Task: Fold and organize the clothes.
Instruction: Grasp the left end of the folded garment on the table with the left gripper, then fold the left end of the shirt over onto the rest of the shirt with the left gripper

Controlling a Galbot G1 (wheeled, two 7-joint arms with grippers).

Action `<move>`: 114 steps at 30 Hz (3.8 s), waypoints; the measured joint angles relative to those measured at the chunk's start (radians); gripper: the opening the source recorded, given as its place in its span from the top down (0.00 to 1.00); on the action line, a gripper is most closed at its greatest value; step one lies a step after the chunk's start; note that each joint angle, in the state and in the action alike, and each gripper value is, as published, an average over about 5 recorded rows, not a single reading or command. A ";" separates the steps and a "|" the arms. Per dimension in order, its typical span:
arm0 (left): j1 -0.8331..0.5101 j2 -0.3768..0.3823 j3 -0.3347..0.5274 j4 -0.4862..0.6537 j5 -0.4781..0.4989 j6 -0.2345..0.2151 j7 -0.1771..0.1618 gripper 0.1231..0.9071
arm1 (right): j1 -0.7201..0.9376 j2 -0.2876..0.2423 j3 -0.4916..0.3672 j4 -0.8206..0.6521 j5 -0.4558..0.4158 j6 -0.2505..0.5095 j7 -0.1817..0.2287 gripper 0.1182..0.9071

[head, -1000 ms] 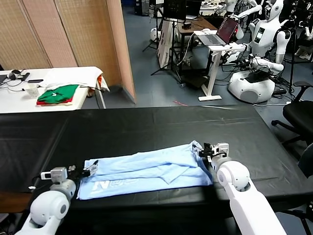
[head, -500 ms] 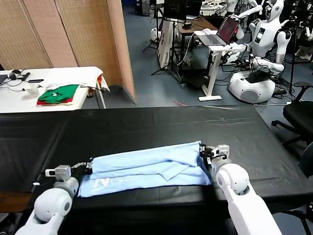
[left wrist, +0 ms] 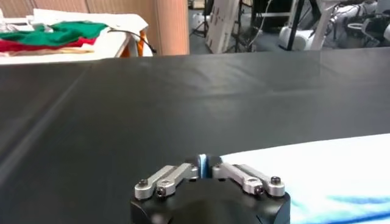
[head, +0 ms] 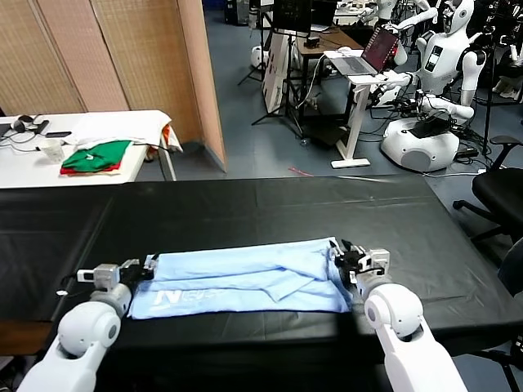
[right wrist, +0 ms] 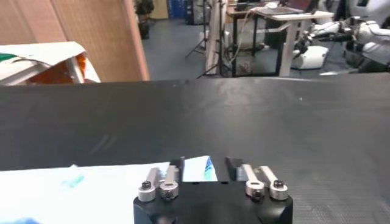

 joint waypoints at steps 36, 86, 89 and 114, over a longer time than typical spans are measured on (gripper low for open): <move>0.102 -0.188 -0.027 0.036 0.025 -0.076 0.080 0.30 | -0.052 0.010 0.014 0.052 -0.023 0.005 -0.007 0.00; 0.130 -0.085 -0.021 -0.130 0.166 -0.094 0.075 0.93 | -0.159 0.074 0.093 0.113 -0.062 0.052 -0.016 0.00; 0.112 -0.127 0.035 -0.144 0.157 -0.086 0.066 0.93 | -0.175 0.083 0.102 0.120 -0.072 0.055 -0.017 0.00; 0.003 -0.404 0.379 -0.104 0.169 -0.068 0.052 0.93 | -0.223 0.119 0.112 0.114 -0.129 0.075 -0.044 0.00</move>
